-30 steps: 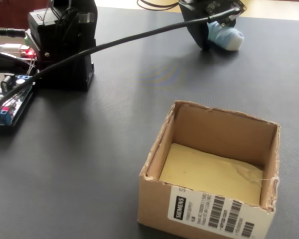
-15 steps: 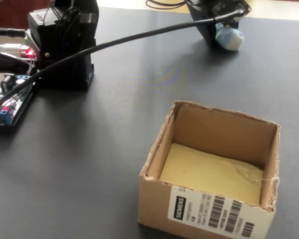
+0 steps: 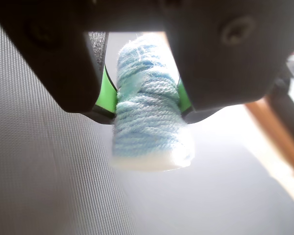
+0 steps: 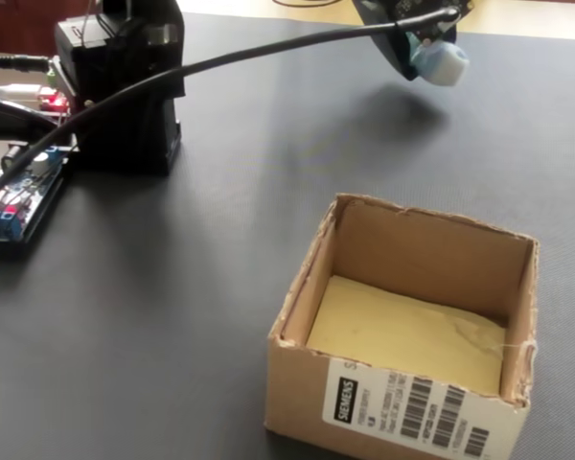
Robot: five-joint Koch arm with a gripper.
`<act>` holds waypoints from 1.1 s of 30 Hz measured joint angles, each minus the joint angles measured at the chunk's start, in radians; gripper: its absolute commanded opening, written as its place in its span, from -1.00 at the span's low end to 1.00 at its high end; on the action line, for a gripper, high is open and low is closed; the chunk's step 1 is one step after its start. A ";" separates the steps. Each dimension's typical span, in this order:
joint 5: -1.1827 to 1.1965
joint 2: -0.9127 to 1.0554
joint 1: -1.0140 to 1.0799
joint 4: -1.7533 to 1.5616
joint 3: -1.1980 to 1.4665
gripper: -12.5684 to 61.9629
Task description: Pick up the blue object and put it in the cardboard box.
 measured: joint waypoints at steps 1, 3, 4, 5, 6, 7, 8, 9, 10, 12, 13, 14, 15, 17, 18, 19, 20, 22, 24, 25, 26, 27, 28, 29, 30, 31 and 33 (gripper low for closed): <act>-0.002 0.040 0.017 -0.025 0.029 -0.48; -0.006 0.081 0.038 -0.054 0.069 -0.48; -0.011 0.110 0.051 -0.078 0.100 -0.48; -0.023 0.175 0.075 -0.112 0.153 -0.48; -0.025 0.187 0.080 -0.117 0.163 -0.48; -0.029 0.215 0.092 -0.132 0.189 -0.48; -0.035 0.284 0.130 -0.173 0.252 -0.48; -0.037 0.325 0.161 -0.193 0.278 -0.48; -0.037 0.373 0.192 -0.219 0.311 -0.48; -0.038 0.451 0.253 -0.264 0.368 -0.48; -0.037 0.462 0.264 -0.268 0.376 -0.48; -0.037 0.492 0.290 -0.273 0.391 -0.48; -0.037 0.518 0.310 -0.279 0.405 -0.48; -0.037 0.574 0.357 -0.288 0.434 -0.48; -0.037 0.601 0.387 -0.291 0.446 -0.48; -0.037 0.624 0.417 -0.295 0.454 -0.48; -0.037 0.667 0.474 -0.313 0.476 -0.48; -0.037 0.686 0.502 -0.322 0.480 -0.48; -0.048 0.732 0.581 -0.341 0.480 -0.48; -0.049 0.733 0.584 -0.342 0.480 -0.48; -0.078 0.736 0.670 -0.356 0.480 -0.48; -0.080 0.736 0.672 -0.356 0.480 -0.48; -0.091 0.736 0.673 -0.357 0.482 -0.48; -0.117 0.736 0.770 -0.359 0.482 -0.48; -0.123 0.736 0.790 -0.359 0.480 -0.48; -0.132 0.736 0.847 -0.360 0.480 -0.48; -0.156 0.736 0.956 -0.359 0.482 -0.48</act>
